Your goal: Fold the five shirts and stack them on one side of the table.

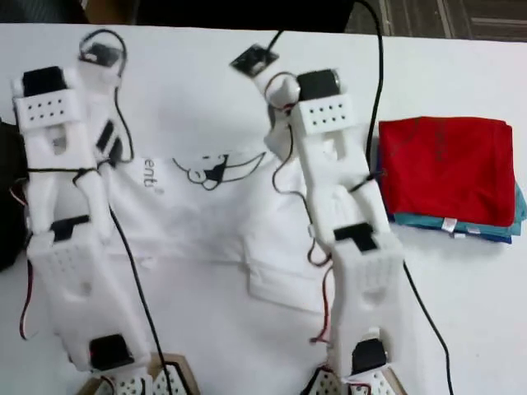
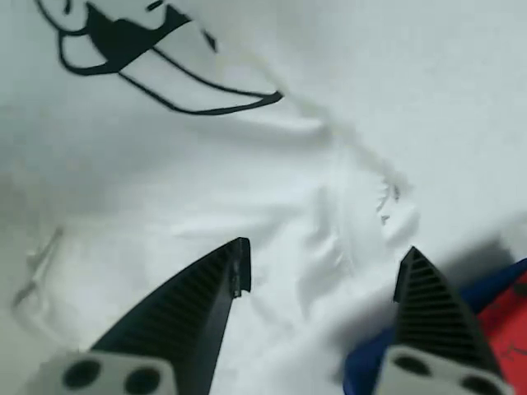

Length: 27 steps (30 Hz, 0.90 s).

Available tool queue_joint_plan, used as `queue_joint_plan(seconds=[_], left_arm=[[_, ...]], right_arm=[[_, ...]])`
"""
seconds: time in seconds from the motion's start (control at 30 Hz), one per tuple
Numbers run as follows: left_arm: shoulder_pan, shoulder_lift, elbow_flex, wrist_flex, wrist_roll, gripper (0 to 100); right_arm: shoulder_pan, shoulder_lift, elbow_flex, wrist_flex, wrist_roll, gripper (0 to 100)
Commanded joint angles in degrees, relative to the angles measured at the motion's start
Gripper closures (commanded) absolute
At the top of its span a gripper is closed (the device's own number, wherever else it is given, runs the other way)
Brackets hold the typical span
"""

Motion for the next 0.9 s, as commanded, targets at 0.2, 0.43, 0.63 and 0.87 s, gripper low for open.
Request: queue_joint_plan(seconds=[0.2,0.43,0.63,0.87], left_arm=[[0.35,-25.14,46.55,-14.51,-4.84,86],[0.53,-30.24,68.79,-31.82,-4.66,86],[0.44,-30.24,73.98,-33.32,-4.75,86],[0.35,-30.07,74.15,-37.27,-4.84,86]], right_arm=[[-3.12,-33.1,46.77,-8.75,5.01,71.5],[-2.68,-37.76,77.27,-32.66,4.75,71.5],[-2.68,-37.93,88.79,-38.11,5.19,71.5],[-2.24,-39.25,92.22,-31.25,11.78,71.5]])
